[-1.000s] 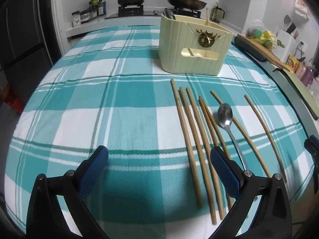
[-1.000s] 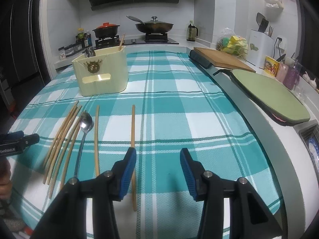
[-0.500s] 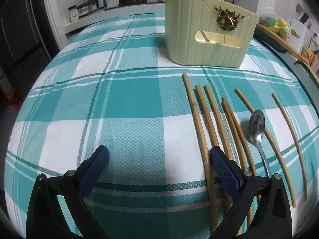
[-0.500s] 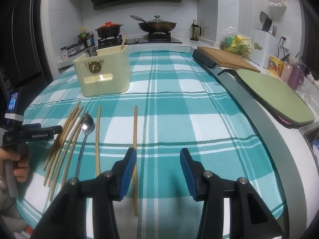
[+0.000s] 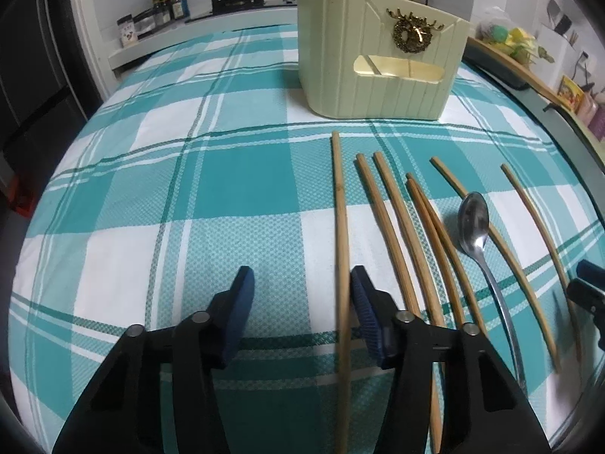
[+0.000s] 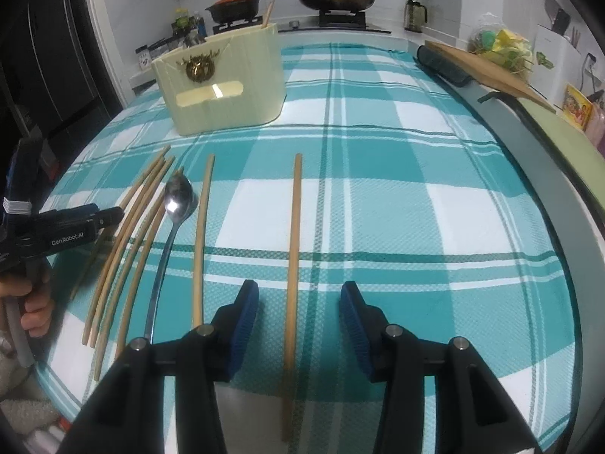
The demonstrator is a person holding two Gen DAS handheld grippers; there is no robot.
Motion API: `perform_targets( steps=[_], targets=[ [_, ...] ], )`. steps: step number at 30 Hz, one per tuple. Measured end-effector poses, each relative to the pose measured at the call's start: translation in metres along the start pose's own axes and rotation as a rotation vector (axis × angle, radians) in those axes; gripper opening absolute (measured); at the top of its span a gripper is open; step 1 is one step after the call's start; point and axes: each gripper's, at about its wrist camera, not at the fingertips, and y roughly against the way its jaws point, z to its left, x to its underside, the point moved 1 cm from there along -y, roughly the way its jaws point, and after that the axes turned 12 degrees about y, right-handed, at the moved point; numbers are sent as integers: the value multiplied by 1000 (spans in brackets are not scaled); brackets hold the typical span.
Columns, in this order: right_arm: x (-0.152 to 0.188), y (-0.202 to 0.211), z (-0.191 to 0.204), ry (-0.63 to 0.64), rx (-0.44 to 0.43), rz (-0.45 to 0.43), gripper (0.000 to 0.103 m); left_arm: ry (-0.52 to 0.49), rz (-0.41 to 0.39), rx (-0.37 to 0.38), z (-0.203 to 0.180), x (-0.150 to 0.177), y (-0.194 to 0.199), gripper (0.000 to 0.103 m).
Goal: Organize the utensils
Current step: 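Grasp a chopstick with the left tool while the right tool grasps another chopstick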
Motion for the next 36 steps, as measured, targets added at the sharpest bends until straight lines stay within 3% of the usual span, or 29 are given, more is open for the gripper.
perform_targets(
  steps=[1, 3, 4, 6, 12, 13, 15, 17, 24, 34, 35, 36],
  targets=[
    [-1, -4, 3, 14, -1, 7, 43, -19, -5, -6, -2, 3, 2, 32],
    [-2, -14, 10, 43, 0, 31, 31, -49, -10, -13, -5, 8, 7, 7],
    [-3, -18, 12, 51, -4, 43, 23, -57, -8, -11, -5, 12, 9, 7],
    [-4, -21, 17, 77, 20, 39, 22, -61, -8, -6, -2, 17, 13, 6],
    [-10, -24, 14, 86, 12, 52, 20, -52, 48, 31, 10, 31, 29, 11],
    [-11, -24, 13, 88, 7, 56, 20, -53, 60, 43, 12, 30, 30, 15],
    [-13, -26, 12, 97, -4, 67, 20, -56, 61, 50, 13, 25, 31, 40],
    [-17, -27, 11, 106, -15, 83, 21, -62, 62, 48, 14, 17, 28, 47],
    [-38, -42, -2, 76, -90, 138, 21, -91, 133, 53, 12, -14, -5, 47],
    [-94, -83, -13, 62, -111, 165, 21, -145, 191, 59, -4, -52, -34, 46],
    [-101, -87, -15, 55, -113, 161, 21, -140, 196, 62, -4, -55, -35, 43],
    [-106, -91, -15, 51, -113, 165, 21, -138, 194, 61, -5, -56, -36, 32]
  ],
)
